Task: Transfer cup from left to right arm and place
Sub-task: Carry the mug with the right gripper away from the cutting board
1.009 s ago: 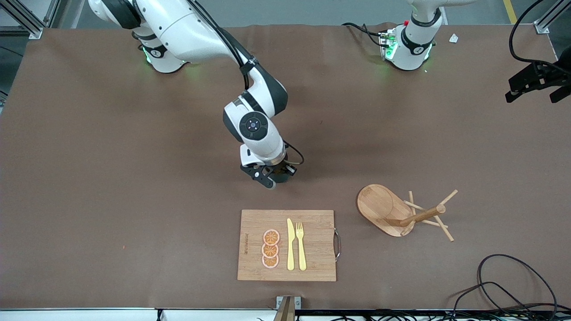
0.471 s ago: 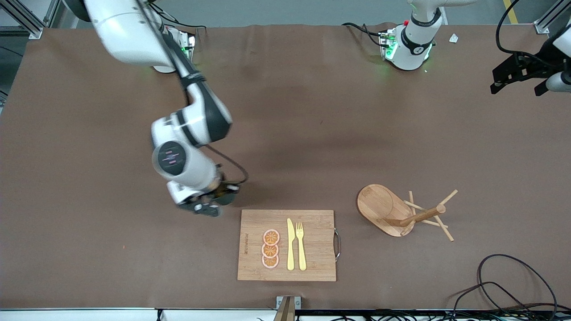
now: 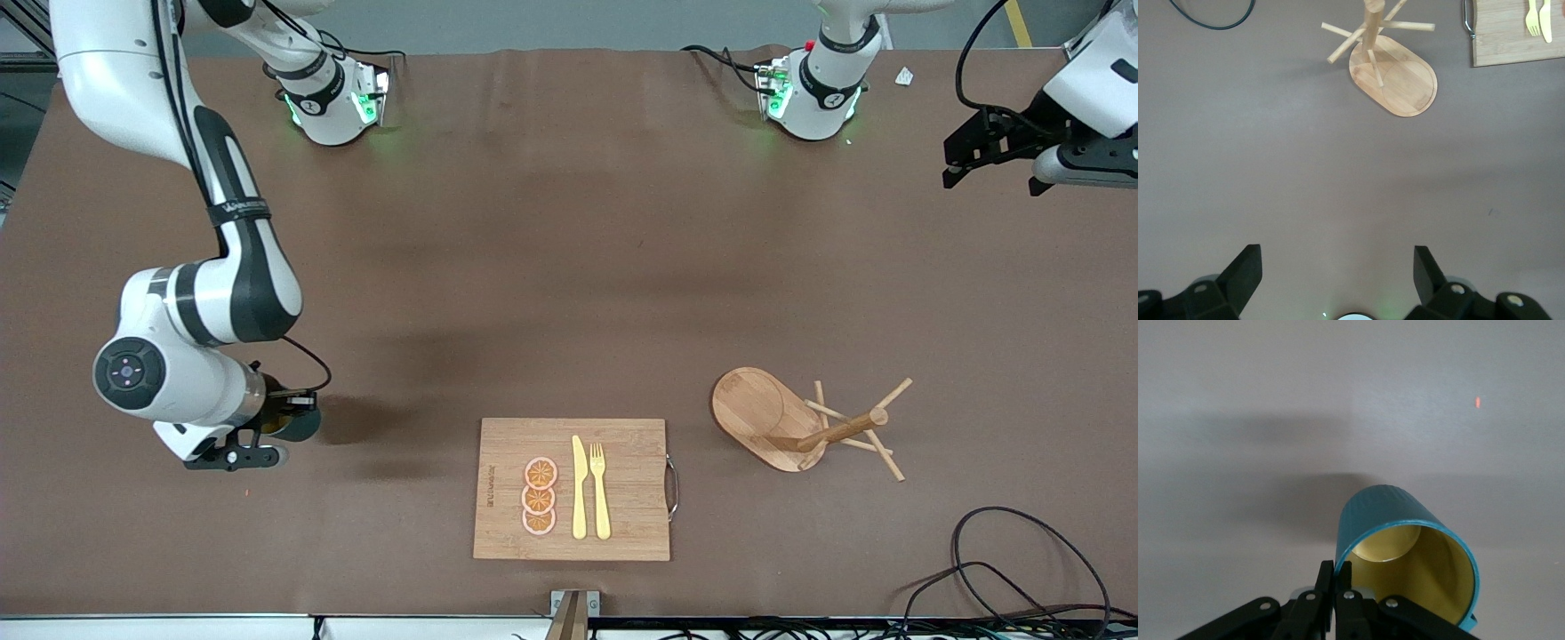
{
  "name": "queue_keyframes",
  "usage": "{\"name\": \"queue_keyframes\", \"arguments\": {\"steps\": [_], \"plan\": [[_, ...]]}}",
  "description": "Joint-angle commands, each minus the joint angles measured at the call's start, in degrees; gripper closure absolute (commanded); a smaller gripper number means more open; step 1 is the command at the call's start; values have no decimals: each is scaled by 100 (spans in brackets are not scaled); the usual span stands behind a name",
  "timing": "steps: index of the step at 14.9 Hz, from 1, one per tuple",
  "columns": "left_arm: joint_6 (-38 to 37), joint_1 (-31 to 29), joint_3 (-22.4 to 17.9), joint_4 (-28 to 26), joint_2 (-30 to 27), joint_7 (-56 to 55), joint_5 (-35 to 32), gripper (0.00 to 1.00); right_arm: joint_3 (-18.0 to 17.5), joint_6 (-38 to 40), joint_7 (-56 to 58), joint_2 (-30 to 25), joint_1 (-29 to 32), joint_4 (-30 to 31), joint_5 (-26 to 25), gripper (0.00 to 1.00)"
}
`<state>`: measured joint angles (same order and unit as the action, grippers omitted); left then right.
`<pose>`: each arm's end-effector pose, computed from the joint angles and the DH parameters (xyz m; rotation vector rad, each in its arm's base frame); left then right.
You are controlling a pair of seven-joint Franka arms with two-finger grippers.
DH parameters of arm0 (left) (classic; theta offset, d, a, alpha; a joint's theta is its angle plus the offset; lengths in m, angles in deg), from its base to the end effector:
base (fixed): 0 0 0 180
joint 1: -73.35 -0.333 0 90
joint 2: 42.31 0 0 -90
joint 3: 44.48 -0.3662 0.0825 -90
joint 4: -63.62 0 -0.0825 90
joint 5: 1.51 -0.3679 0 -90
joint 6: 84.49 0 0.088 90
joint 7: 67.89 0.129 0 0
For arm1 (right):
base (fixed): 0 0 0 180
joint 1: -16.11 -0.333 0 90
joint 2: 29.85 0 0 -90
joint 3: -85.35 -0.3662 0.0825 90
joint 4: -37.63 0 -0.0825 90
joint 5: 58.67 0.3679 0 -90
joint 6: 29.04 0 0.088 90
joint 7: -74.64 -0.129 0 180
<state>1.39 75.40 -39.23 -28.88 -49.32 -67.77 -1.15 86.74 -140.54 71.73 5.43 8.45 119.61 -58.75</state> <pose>0.4820 -0.0663 0.6890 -3.1305 0.2027 -0.0103 0.7136 0.0818 0.3520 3.1128 0.0980 -0.1540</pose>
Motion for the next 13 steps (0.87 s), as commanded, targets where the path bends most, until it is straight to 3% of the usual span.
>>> {"name": "queue_keyframes", "arguments": {"steps": [1, 5, 8, 10, 11, 13], "plan": [[87, -2, 46, -172, -204, -13, 16, 0, -113, -222, 526, -74, 370, 370, -159, 100], [104, 15, 46, -128, -222, -22, -1, 0, -113, -907, 783, -74, 652, 880, -159, 99], [104, 225, 46, -110, -178, -39, -263, 0, -122, -996, 801, -57, 722, 968, -151, 94], [104, 209, 46, -40, -47, -31, -335, 0, -122, -944, 775, -57, 714, 916, -151, 73], [104, 226, 46, -23, -28, -39, -344, 0, -122, -952, 757, -57, 731, 872, -142, 52], [113, 226, 46, 13, -2, -39, -292, 0, -122, -935, 739, -74, 766, 714, -107, 24]]}}
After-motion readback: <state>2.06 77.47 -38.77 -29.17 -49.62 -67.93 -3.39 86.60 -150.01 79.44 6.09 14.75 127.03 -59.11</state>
